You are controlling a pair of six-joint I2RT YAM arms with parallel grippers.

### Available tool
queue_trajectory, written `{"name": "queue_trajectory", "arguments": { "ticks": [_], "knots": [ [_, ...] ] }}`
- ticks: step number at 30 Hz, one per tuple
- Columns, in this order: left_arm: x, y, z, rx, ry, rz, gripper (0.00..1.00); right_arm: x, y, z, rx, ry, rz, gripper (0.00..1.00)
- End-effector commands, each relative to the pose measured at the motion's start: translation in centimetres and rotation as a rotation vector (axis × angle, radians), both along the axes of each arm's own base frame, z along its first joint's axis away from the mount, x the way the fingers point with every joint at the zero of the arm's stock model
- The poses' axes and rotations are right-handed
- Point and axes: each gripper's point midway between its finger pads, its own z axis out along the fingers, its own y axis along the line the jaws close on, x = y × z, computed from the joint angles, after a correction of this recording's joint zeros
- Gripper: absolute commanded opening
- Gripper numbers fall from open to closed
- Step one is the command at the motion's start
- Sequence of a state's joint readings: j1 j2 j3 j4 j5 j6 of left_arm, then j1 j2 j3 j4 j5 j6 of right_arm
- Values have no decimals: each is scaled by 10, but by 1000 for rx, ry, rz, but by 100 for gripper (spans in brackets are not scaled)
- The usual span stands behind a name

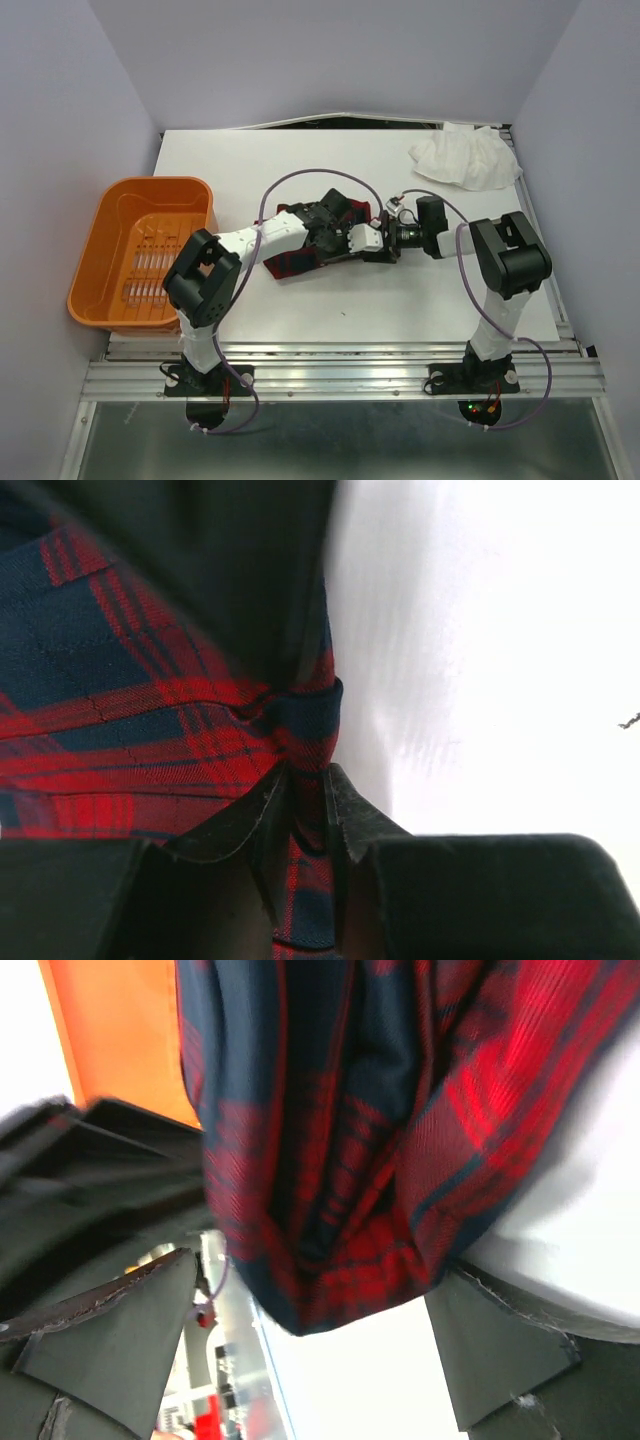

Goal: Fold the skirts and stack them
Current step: Neatly place the folded skirt to the corner

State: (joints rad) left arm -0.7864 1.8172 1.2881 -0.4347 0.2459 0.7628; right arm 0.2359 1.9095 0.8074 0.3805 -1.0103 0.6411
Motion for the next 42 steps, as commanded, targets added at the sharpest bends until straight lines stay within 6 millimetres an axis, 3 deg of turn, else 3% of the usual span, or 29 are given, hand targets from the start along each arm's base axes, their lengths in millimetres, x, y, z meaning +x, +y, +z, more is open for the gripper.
{"name": "queue_trajectory", "arguments": {
  "ticks": [1, 6, 14, 17, 25, 34, 40, 42],
  "knots": [
    [18, -13, 48, -124, -22, -13, 27, -9, -18, -60, -222, 27, -13, 100],
    [15, -15, 54, -154, 10, -41, 26, -16, -16, -44, -190, 56, -10, 100],
    [8, -10, 40, -123, 25, -86, 26, 30, 2, -22, -109, -24, -89, 100],
    [8, -12, 39, -130, 31, -89, 26, 34, 3, -17, -86, -68, -99, 100],
    [1, -14, 36, -140, 49, -133, 26, 40, 8, -26, -77, -13, -130, 100],
    [-11, -5, 18, -73, 33, -222, 26, 45, 23, -57, -94, 15, -151, 100],
    [-11, 8, 0, 7, 14, -257, 26, 51, 24, -49, -87, -32, -151, 100],
    [-6, 5, 3, -4, -5, -242, 27, 53, 23, -48, -99, -44, -153, 93]
  ]
}}
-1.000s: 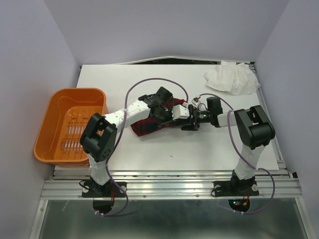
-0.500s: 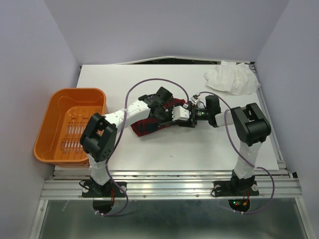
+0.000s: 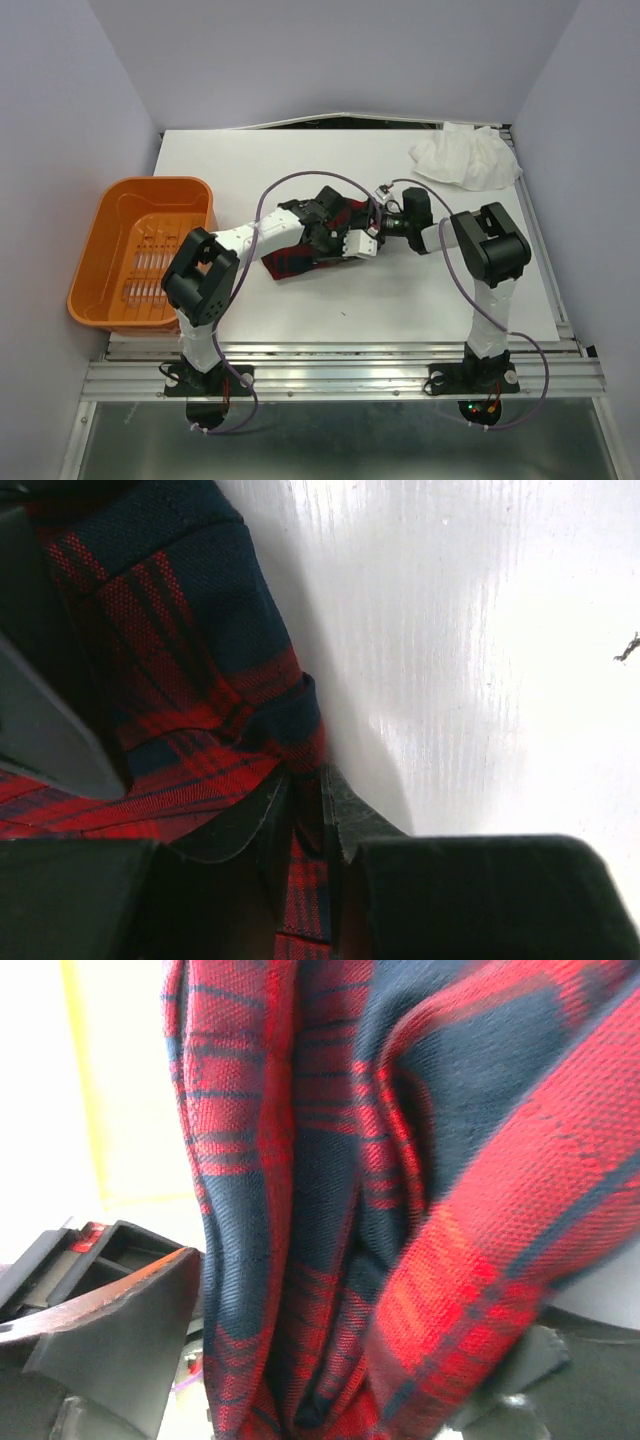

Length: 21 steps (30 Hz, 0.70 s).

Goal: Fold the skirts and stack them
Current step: Neatly place the folded skirt to the corner

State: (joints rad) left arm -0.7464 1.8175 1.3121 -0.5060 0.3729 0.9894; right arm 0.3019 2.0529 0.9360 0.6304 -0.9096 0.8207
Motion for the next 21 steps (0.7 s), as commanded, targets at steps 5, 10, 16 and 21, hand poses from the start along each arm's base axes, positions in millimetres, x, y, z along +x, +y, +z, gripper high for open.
{"name": "queue_trajectory", "arguments": {
  "ticks": [5, 10, 16, 21],
  "knots": [
    [19, -15, 17, -76, -38, 130, 48, 11, -25, -49, -244, -28, -124, 37],
    [49, -21, 72, -303, -7, 449, 61, 34, -53, -28, -379, -153, -173, 21],
    [60, 12, 105, -506, 108, 804, 99, 54, -95, -26, -579, -185, -210, 1],
    [61, 48, 85, -586, 389, 1073, 99, 47, -116, -34, -648, -144, -250, 1]
  ]
}}
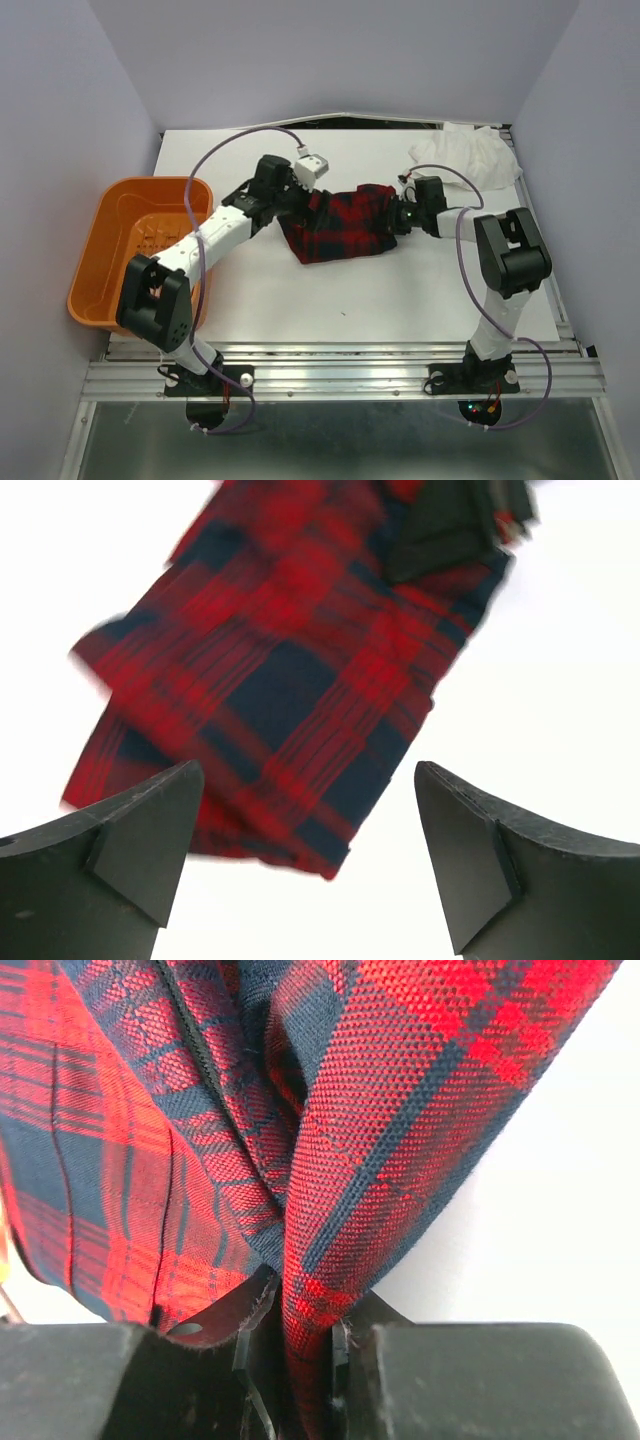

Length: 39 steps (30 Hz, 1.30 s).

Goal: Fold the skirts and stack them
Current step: Neatly place the folded skirt to the corner

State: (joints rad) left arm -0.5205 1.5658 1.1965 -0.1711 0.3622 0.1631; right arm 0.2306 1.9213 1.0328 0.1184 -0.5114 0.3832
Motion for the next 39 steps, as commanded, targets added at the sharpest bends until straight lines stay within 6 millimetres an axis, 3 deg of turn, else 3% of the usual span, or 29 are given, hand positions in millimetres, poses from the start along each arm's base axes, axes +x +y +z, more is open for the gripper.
{"name": "queue_trajectory", "arguments": {
  "ticks": [1, 5, 7, 15, 21, 26, 39],
  "knots": [
    [-1, 21, -20, -191, 274, 241, 99, 4, -42, -7, -170, -2, -90, 1],
    [-6, 52, -70, -164, 488, 528, 99, 3, -53, -11, -211, 33, -117, 1],
    [-12, 55, -82, -148, 527, 554, 99, 7, -51, -8, -208, 25, -101, 1],
    [-10, 42, -101, -237, 595, 597, 98, 12, -48, -16, -219, 58, -67, 1],
    [-13, 28, -104, -315, 594, 529, 99, 9, -46, -20, -217, 87, -50, 1],
    [-17, 23, -119, -320, 646, 523, 99, 8, -46, -23, -218, 103, -41, 1],
    [6, 12, -142, -368, 653, 606, 98, 10, -46, -28, -235, 116, -27, 1]
  ]
}}
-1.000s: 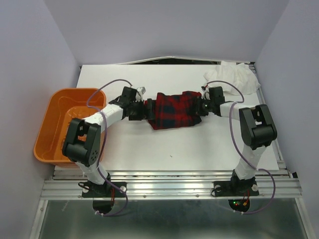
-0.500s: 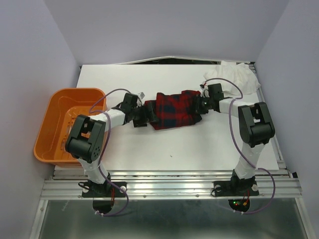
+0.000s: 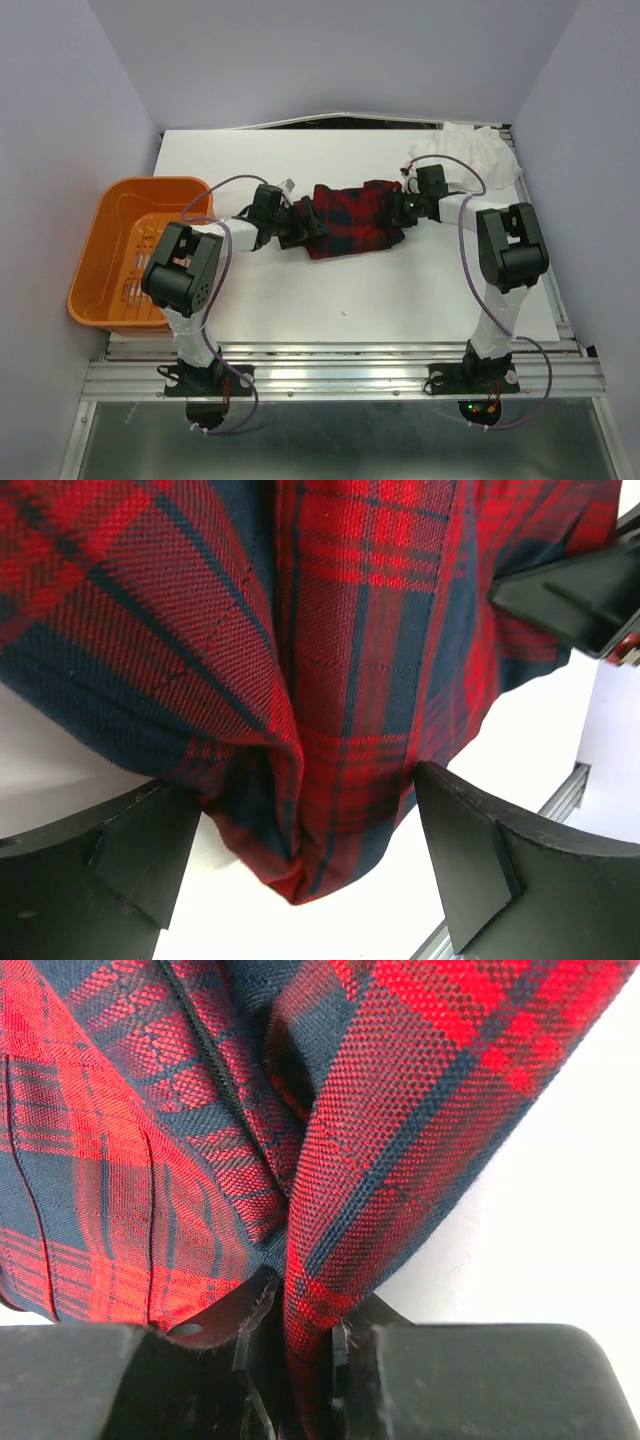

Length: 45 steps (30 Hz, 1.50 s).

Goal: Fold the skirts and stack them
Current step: Neatly place the folded skirt to the corner

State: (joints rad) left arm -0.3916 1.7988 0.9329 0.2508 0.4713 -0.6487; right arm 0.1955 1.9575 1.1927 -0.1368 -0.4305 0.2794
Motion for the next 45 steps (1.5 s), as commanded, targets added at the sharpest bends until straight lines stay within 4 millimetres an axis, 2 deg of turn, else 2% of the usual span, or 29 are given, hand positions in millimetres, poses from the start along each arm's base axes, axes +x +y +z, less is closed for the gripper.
{"name": "queue_trajectory", "arguments": {
  "ticks": [1, 2, 3, 6, 7, 9, 10, 12, 13, 14, 15, 16, 18, 20, 21, 23, 26, 28, 29, 30, 31, 32, 33, 34, 36, 37, 39, 40, 45],
  "knots": [
    [5, 4, -28, 50, 58, 51, 94, -4, -19, -28, -109, 61, -8, 1],
    [8, 3, -28, 49, 56, 55, 91, -3, -20, -28, -115, 59, -7, 1],
    [14, 0, -22, 44, 38, 55, 78, 3, -21, -24, -124, 40, -6, 1],
    [28, -6, -15, 72, -16, 35, 52, 18, -26, -17, -165, -1, -20, 1],
    [39, -11, -8, 100, -56, 22, 35, 32, -29, -6, -187, -44, -32, 1],
    [57, -20, 9, 112, -108, 8, 20, 46, -32, 6, -214, -98, -30, 1],
    [61, -24, 6, 121, -109, -3, 8, 54, -33, 13, -222, -125, -33, 1],
    [80, -32, 14, 131, -138, -23, 0, 76, -36, 31, -255, -196, -35, 1],
    [85, -35, 16, 135, -146, -31, 0, 84, -39, 37, -279, -221, -48, 1],
    [91, -38, 20, 139, -172, -43, 0, 98, -40, 53, -289, -268, -56, 1],
    [104, -45, 36, 125, -217, -49, 0, 105, -43, 55, -314, -290, -51, 1],
    [108, -48, 32, 130, -223, -58, 0, 113, -49, 61, -331, -312, -64, 1],
    [119, -54, 38, 126, -261, -75, 0, 131, -54, 80, -362, -373, -86, 1],
    [133, -63, 44, 110, -310, -102, 0, 145, -64, 88, -408, -415, -97, 1],
    [142, -70, 47, 102, -339, -115, 0, 155, -65, 100, -417, -456, -102, 1],
    [149, -79, 51, 79, -361, -135, 0, 165, -73, 103, -440, -478, -119, 1],
    [166, -95, 64, 62, -434, -169, 0, 181, -80, 122, -459, -545, -138, 1],
    [177, -105, 79, 30, -494, -182, 0, 194, -98, 140, -485, -597, -190, 1],
    [181, -108, 84, 22, -518, -183, 0, 197, -98, 145, -486, -614, -198, 1],
    [191, -113, 103, -2, -572, -176, 0, 201, -105, 151, -490, -630, -214, 1],
    [195, -117, 102, -12, -582, -180, 0, 206, -114, 156, -494, -640, -236, 1],
    [198, -121, 109, -31, -599, -184, 0, 212, -115, 169, -491, -666, -252, 1],
    [202, -124, 114, -45, -617, -185, 0, 216, -125, 171, -495, -669, -275, 1],
    [209, -130, 124, -66, -659, -182, 0, 219, -125, 176, -490, -681, -289, 1],
    [214, -140, 144, -107, -736, -183, 0, 227, -147, 196, -493, -728, -341, 1],
    [215, -145, 144, -117, -756, -186, 0, 228, -147, 202, -494, -746, -347, 1],
    [215, -156, 157, -148, -815, -193, 0, 230, -168, 215, -511, -773, -388, 1],
    [219, -162, 159, -160, -837, -197, 0, 231, -170, 221, -518, -793, -393, 1],
    [223, -199, 167, -291, -881, -183, 0, 236, -220, 240, -568, -820, -487, 1]
  ]
}}
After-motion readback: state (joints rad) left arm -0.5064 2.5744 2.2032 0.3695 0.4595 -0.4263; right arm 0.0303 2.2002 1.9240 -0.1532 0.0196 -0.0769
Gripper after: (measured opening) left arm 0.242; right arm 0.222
